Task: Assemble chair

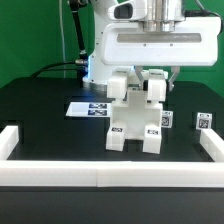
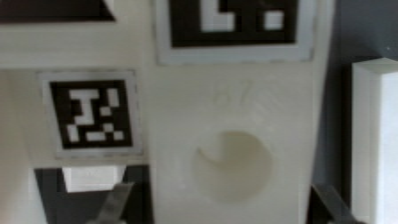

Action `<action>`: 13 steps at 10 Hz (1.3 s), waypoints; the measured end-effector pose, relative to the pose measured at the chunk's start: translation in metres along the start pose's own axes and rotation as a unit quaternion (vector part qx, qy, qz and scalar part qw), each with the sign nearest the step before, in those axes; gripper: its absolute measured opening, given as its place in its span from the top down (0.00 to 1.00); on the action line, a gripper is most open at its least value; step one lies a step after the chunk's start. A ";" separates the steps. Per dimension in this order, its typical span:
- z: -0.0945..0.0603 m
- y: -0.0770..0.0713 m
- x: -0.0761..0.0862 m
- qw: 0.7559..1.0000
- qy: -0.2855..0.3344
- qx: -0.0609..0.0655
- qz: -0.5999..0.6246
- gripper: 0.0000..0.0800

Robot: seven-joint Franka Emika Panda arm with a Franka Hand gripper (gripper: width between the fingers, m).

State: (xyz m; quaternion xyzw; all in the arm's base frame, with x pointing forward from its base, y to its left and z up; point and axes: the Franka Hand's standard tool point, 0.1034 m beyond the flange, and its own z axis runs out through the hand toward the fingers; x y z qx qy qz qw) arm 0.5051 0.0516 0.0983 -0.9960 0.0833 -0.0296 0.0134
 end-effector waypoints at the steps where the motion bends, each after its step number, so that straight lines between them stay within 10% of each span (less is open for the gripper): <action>1: 0.004 0.002 -0.001 1.000 -0.003 -0.002 -0.001 0.64; 13: 0.024 0.012 0.014 0.999 0.002 -0.016 -0.045 0.64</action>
Offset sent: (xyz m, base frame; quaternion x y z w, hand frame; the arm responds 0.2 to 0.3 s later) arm 0.0089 0.0014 -0.0085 0.0011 -0.0147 -0.0254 0.9996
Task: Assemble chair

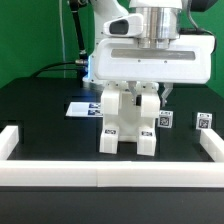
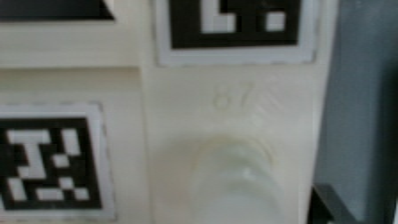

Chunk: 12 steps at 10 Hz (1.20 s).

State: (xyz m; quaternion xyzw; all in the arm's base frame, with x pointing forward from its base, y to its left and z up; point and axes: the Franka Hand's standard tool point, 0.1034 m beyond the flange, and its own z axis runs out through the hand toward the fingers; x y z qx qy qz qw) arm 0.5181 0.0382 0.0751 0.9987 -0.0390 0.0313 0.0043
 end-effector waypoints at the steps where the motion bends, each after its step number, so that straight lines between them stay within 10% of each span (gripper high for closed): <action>1: 0.000 0.001 0.005 1.000 0.003 -0.001 -0.007 0.64; 6: 0.001 0.001 0.010 1.000 0.005 -0.002 -0.021 0.54; 8: 0.001 0.001 0.010 1.000 0.005 -0.002 -0.021 0.23; 12: 0.001 0.001 0.010 1.000 0.005 -0.002 -0.021 0.19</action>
Offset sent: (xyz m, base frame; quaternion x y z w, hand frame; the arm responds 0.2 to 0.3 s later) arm 0.0072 0.0013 -0.0085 0.0107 0.0102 -0.0327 0.9994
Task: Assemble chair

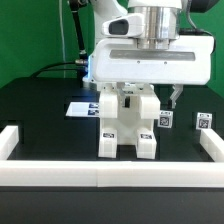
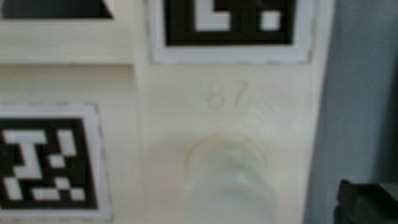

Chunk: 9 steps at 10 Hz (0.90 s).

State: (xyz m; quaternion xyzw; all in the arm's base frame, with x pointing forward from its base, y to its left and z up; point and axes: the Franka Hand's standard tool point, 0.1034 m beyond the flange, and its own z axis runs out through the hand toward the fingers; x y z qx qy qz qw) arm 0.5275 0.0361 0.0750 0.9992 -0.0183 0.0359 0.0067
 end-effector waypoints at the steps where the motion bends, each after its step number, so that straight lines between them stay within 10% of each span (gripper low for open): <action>1: 0.000 0.000 0.000 1.000 0.000 0.000 0.000 0.19; 9: -0.031 -0.007 0.000 1.000 -0.001 0.018 0.010 0.19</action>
Offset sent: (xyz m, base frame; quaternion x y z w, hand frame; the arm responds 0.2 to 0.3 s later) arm 0.0000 0.0000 0.0000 0.0000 0.0000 0.0000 1.0000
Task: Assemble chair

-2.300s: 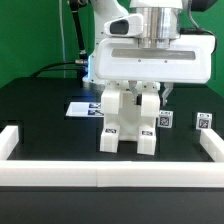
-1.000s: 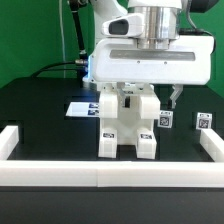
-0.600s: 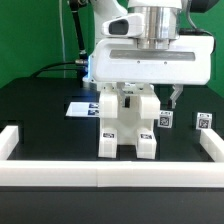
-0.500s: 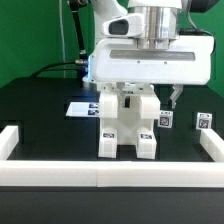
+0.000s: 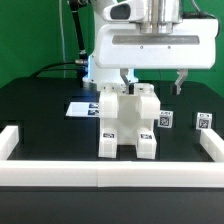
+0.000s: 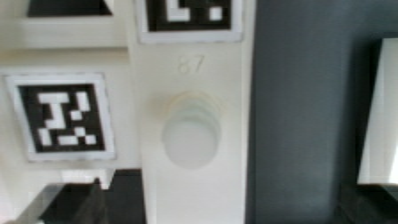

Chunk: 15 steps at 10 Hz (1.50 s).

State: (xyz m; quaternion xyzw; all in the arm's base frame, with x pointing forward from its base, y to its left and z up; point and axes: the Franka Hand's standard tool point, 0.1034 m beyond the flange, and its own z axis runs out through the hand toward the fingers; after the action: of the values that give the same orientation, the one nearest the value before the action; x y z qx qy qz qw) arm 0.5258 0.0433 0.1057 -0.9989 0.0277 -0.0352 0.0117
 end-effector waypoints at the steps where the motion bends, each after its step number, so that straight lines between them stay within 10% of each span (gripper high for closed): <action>1: -0.006 -0.002 -0.001 1.000 0.003 0.004 0.004 0.19; 6: -0.031 -0.030 -0.011 0.998 0.013 0.019 0.062 0.19; 11: -0.017 -0.084 -0.041 0.995 0.012 0.024 0.100 0.19; 15: -0.012 -0.086 -0.043 0.995 0.011 0.022 0.099 0.19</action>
Offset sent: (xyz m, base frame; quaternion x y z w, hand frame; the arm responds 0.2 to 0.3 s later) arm -0.0222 0.0047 0.0273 -0.0350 0.0094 0.0456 0.9983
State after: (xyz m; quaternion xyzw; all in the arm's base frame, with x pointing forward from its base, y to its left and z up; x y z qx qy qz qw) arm 0.4865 0.1312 0.1170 -0.9904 0.1256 -0.0458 0.0363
